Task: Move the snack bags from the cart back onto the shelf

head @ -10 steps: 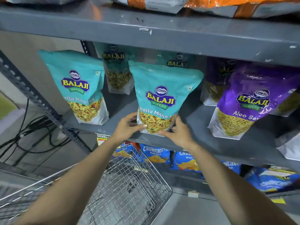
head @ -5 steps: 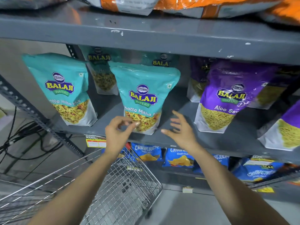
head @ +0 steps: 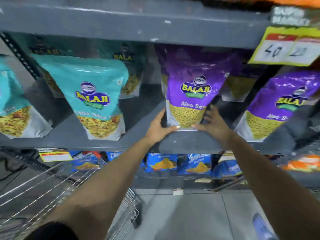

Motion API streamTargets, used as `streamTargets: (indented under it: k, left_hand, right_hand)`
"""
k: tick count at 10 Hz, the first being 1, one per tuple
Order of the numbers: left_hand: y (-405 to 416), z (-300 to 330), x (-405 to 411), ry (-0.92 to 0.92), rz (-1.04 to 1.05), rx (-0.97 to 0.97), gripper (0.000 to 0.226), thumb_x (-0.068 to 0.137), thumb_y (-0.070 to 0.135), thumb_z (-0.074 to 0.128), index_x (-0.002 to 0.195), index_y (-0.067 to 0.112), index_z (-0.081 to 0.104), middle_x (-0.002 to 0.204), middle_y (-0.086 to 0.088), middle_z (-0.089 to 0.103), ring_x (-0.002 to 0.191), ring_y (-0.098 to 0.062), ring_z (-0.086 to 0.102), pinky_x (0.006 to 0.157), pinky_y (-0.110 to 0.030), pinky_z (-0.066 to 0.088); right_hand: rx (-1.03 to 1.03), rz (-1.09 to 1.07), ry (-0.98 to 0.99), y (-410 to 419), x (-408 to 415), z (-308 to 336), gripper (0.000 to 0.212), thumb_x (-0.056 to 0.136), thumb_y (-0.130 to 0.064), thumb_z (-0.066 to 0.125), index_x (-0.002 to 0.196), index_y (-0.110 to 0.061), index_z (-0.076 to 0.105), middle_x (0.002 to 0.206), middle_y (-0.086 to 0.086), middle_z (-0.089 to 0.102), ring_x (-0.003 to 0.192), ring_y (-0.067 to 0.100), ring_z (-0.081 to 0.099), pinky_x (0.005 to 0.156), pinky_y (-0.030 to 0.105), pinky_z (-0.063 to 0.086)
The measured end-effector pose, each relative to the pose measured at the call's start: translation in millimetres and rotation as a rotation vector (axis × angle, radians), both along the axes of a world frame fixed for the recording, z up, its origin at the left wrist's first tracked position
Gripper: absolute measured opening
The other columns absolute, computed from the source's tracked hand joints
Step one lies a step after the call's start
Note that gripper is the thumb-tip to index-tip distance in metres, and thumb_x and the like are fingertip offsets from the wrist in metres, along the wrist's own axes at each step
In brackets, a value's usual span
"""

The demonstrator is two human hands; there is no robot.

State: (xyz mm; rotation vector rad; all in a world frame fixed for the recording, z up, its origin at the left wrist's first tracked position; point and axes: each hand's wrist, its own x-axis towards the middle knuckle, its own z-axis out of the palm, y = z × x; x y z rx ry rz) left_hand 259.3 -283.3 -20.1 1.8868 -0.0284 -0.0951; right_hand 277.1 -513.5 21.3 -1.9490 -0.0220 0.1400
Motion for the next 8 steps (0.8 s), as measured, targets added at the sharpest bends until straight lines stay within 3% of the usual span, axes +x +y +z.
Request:
streamTargets:
  k: [1, 2, 3, 4, 5, 6, 7, 8]
  left_hand:
    - [-11, 3, 4, -0.02, 0.056, -0.086, 0.061, 0.06, 0.039, 0.085, 0.114, 0.018, 0.066, 0.113, 0.0, 0.074, 0.107, -0.017, 0.069, 0.1, -0.041, 0.053]
    - [-11, 6, -5, 0.023, 0.086, -0.118, 0.05, 0.06, 0.031, 0.089, 0.105, 0.016, 0.071, 0.106, -0.001, 0.077, 0.102, -0.017, 0.072, 0.097, -0.043, 0.056]
    - [-9, 7, -19, 0.036, 0.094, -0.131, 0.044, 0.061, 0.028, 0.089, 0.1, 0.016, 0.073, 0.103, 0.0, 0.078, 0.104, -0.02, 0.071, 0.097, -0.044, 0.055]
    - [-8, 9, -31, 0.036, 0.098, -0.142, 0.038, 0.065, 0.02, 0.088, 0.099, 0.017, 0.072, 0.101, 0.001, 0.077, 0.105, -0.019, 0.071, 0.098, -0.043, 0.055]
    - [-5, 10, -36, 0.031, 0.088, -0.141, 0.044, 0.061, 0.031, 0.089, 0.1, 0.018, 0.073, 0.104, 0.001, 0.078, 0.105, -0.02, 0.071, 0.098, -0.046, 0.054]
    - [-4, 14, -37, 0.036, 0.062, -0.085, 0.045, 0.062, 0.034, 0.088, 0.103, 0.022, 0.072, 0.106, 0.004, 0.077, 0.104, -0.016, 0.071, 0.099, -0.047, 0.054]
    - [1, 20, -39, 0.075, 0.03, -0.061, 0.064, 0.062, 0.038, 0.088, 0.12, 0.027, 0.064, 0.124, 0.008, 0.07, 0.114, -0.009, 0.065, 0.105, -0.039, 0.05]
    - [7, 26, -60, -0.003, 0.242, -0.056, 0.083, 0.062, 0.035, 0.09, 0.136, 0.017, 0.056, 0.134, 0.015, 0.055, 0.123, -0.002, 0.054, 0.103, -0.017, 0.042]
  right_hand:
    - [-0.033, 0.088, 0.012, 1, 2, 0, 0.075, 0.068, 0.002, 0.082, 0.128, -0.004, 0.037, 0.119, 0.011, 0.06, 0.096, 0.01, 0.062, 0.081, 0.015, 0.056]
    - [-0.004, 0.078, -0.002, 1, -6, -1, 0.073, 0.071, -0.001, 0.08, 0.128, -0.011, 0.037, 0.109, -0.005, 0.059, 0.093, 0.0, 0.059, 0.074, 0.009, 0.053]
    - [0.007, 0.082, 0.003, 1, -19, -8, 0.072, 0.07, -0.008, 0.082, 0.126, -0.016, 0.037, 0.111, -0.009, 0.059, 0.094, -0.003, 0.062, 0.077, 0.016, 0.055]
    - [0.005, 0.073, 0.021, 2, -30, -11, 0.071, 0.068, -0.013, 0.084, 0.122, -0.018, 0.039, 0.12, -0.002, 0.06, 0.102, 0.009, 0.067, 0.086, 0.03, 0.057]
    - [0.027, 0.078, 0.022, 4, -36, -11, 0.071, 0.068, -0.015, 0.085, 0.122, -0.019, 0.039, 0.128, 0.002, 0.059, 0.107, 0.018, 0.067, 0.092, 0.039, 0.056]
    - [-0.006, 0.076, 0.045, 6, -43, -5, 0.071, 0.069, -0.016, 0.084, 0.123, -0.019, 0.038, 0.127, 0.001, 0.059, 0.107, 0.017, 0.066, 0.092, 0.036, 0.055]
    - [0.048, 0.098, 0.057, 10, -47, 8, 0.08, 0.07, -0.012, 0.083, 0.132, -0.019, 0.034, 0.122, -0.011, 0.055, 0.122, 0.017, 0.056, 0.086, 0.016, 0.05]
    - [0.132, 0.033, 0.106, 6, -76, 28, 0.108, 0.072, -0.006, 0.08, 0.151, -0.024, 0.009, 0.148, -0.01, 0.033, 0.14, 0.01, 0.029, 0.108, 0.019, 0.036]
